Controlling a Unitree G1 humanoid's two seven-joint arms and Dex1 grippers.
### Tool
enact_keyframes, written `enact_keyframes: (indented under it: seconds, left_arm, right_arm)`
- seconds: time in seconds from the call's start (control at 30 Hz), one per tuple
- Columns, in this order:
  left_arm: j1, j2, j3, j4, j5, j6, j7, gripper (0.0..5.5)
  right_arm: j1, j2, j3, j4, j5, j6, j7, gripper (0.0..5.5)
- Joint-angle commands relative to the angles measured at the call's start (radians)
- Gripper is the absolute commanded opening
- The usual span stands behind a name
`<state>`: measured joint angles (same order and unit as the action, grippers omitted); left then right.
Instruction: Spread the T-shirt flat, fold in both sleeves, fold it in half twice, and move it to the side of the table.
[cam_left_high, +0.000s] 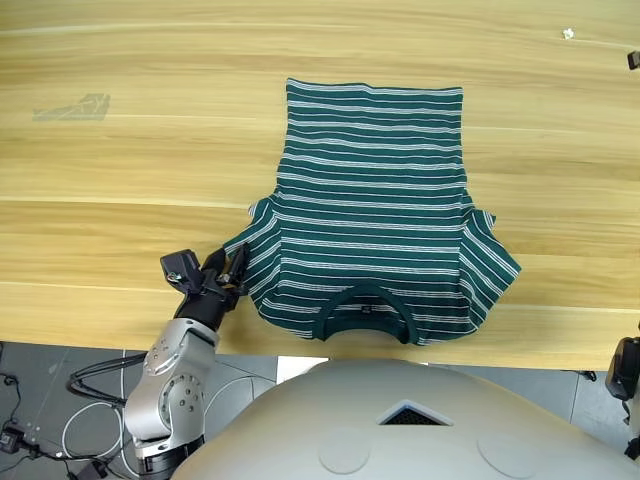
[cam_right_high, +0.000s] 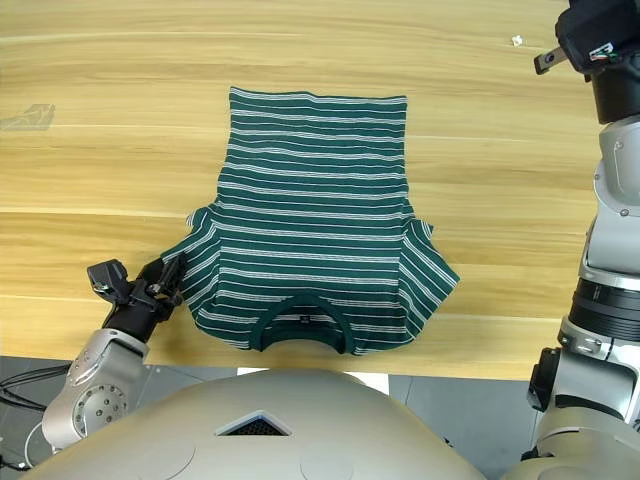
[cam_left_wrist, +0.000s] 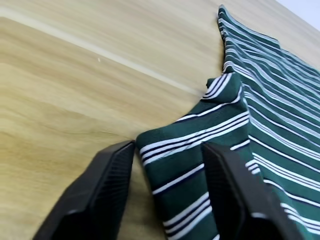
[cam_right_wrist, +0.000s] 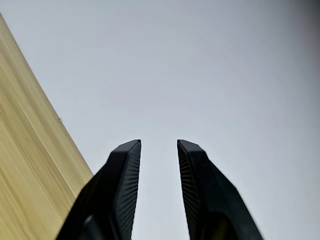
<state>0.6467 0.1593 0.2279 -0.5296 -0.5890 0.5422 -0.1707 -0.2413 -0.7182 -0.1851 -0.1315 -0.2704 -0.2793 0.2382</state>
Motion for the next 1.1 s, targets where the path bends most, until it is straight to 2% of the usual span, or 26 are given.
enact_keyframes:
  seconds: [0.03, 0.13, 0.33, 0.4, 0.67, 0.83, 1.1]
  left_arm:
    - [-0.012, 0.012, 0.018, 0.048, 0.029, 0.018, 0.022, 1.73]
    - [-0.026, 0.009, 0.025, 0.074, 0.041, 0.01, 0.027, 1.32]
    - [-0.048, 0.009, 0.021, 0.102, 0.062, -0.002, 0.021, 0.16]
    - [-0.049, 0.009, 0.014, 0.102, 0.065, -0.004, 0.014, 0.04]
    - [-0.044, 0.011, 0.001, 0.092, 0.074, -0.013, 0.005, 0.04]
    - [-0.056, 0.001, 0.041, 0.102, 0.093, -0.036, 0.042, 0.04]
    - [-0.09, -0.014, 0.089, 0.15, 0.113, -0.047, 0.095, 1.16]
  right_arm:
    - [0.009, 0.004, 0.002, 0.016, -0.009, -0.01, -0.005, 1.33]
    - [0.017, 0.006, 0.002, 0.024, -0.012, -0.018, -0.007, 1.33]
    - [0.025, 0.01, 0.005, 0.045, -0.017, -0.034, -0.02, 1.33]
    - [0.024, 0.011, 0.006, 0.05, -0.017, -0.038, -0.024, 1.33]
    - [0.03, 0.017, 0.014, 0.058, -0.022, -0.045, -0.032, 1.33]
    - [0.034, 0.021, 0.021, 0.062, -0.024, -0.048, -0.031, 1.33]
    - [0.031, 0.017, 0.036, 0.071, -0.027, -0.055, -0.027, 1.33]
